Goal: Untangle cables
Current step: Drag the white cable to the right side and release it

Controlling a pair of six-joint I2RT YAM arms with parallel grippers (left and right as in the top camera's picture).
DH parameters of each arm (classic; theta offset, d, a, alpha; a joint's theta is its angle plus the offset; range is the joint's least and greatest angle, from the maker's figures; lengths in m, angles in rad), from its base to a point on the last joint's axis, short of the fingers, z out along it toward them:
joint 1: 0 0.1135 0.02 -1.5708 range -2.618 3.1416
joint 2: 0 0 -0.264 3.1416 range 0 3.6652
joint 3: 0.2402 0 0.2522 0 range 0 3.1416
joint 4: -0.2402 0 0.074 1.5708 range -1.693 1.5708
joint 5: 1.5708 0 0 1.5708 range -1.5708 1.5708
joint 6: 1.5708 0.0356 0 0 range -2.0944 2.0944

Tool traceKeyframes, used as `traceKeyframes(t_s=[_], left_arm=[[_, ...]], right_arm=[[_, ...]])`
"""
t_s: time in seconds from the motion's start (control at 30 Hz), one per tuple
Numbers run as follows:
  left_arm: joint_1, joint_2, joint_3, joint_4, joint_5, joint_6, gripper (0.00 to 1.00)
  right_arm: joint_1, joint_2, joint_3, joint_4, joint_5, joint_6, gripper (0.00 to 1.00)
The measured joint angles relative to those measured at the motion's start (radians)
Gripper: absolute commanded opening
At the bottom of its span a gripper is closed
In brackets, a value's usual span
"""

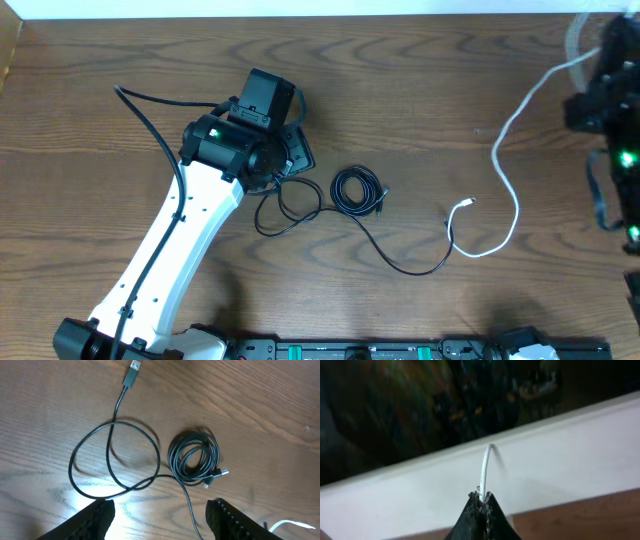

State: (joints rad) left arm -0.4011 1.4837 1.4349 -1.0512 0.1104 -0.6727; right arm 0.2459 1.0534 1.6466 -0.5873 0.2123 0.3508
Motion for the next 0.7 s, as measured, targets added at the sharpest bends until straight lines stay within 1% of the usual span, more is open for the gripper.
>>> traceKeyframes(t_s=[0.13, 0.23, 0.3, 0.33, 0.43, 0.47, 0.57, 0.67, 0.7], left_arm=[[0.0, 0.0, 0.0, -0.024, 0.008, 0.0, 0.64], [0.0, 0.0, 0.0, -0.04, 0.008, 0.0, 0.64], [0.0, 0.0, 0.0, -0.043, 0.008, 0.0, 0.65], [0.0, 0.0, 0.0, -0.043, 0.008, 0.0, 0.65], [0.0, 0.0, 0.0, -0.042, 0.009, 0.0, 0.65], [0.0, 0.0, 0.0, -0.043, 0.011, 0.0, 0.64], [0.0, 0.0, 0.0, -0.042, 0.011, 0.0, 0.64], [0.0, 0.0, 0.0, -0.041, 0.011, 0.0, 0.65], [0.0, 0.0, 0.0, -0.041, 0.011, 0.0, 0.65]], right_arm=[[0.0, 0.064, 0.0, -0.043, 0.041, -0.005, 0.02], [0.0, 0.12, 0.0, -0.087, 0.117, -0.037, 0.01], [0.0, 0.161, 0.0, -0.098, 0.219, -0.071, 0.01], [0.0, 0.188, 0.0, -0.1, 0.301, -0.096, 0.01], [0.0, 0.233, 0.011, -0.111, 0.427, -0.154, 0.01], [0.0, 0.254, 0.032, -0.118, 0.471, -0.18, 0.01], [0.0, 0.288, 0.135, -0.15, 0.508, -0.212, 0.01], [0.0, 0.313, 0.282, -0.167, 0.51, -0.235, 0.01], [0.0, 0.333, 0.395, -0.195, 0.507, -0.25, 0.01]])
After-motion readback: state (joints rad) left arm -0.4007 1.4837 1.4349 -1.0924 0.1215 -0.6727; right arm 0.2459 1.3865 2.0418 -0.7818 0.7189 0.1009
